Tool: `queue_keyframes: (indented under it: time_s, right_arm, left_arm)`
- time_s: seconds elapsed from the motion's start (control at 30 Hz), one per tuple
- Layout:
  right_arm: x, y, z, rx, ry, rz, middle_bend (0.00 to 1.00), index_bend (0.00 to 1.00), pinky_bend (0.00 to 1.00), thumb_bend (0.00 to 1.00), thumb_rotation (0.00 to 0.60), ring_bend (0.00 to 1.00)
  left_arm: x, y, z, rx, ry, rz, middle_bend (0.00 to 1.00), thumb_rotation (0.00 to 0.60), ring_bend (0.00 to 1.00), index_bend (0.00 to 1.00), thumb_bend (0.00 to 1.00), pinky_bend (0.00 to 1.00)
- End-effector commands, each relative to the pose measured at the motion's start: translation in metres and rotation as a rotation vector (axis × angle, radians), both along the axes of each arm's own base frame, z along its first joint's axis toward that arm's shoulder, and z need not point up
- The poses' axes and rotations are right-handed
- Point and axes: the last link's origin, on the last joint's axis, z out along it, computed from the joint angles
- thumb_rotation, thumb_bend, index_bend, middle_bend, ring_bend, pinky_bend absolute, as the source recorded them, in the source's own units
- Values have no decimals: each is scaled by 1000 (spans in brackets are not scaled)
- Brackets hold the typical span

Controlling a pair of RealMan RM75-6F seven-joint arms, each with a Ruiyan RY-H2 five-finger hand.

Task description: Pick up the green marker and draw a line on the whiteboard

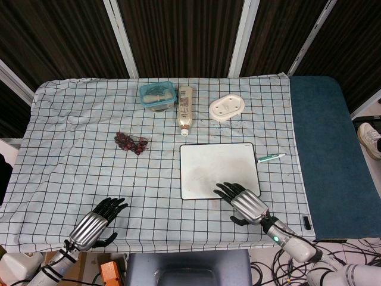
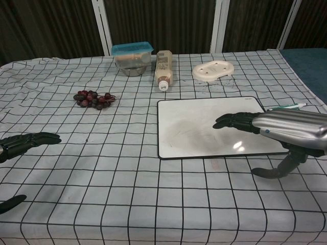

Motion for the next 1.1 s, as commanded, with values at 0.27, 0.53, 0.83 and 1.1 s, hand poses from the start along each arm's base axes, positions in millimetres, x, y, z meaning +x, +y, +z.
queue_keyframes:
  time_s: [0.27,0.53,0.83,1.1]
  right_arm:
    - [-9,-18,9,-71,41,-8,0,0,139,262,600,0]
    - [-38,-69,45,-286,193,-57,0,1,136,262,600,0]
    - [-76,-122,65,-440,366,-155,96,160,160,261,600,44]
    - [-96,-144,49,-435,428,-197,187,307,230,262,600,131]
  left_arm:
    - [-22,-1,33,149,27,49,0,600,0,0,383,67]
    - [-72,-25,96,497,180,164,0,600,0,0,385,57]
    - [-118,-47,116,633,178,333,0,600,0,0,386,46]
    - [-127,-42,111,609,161,343,0,600,0,0,386,46]
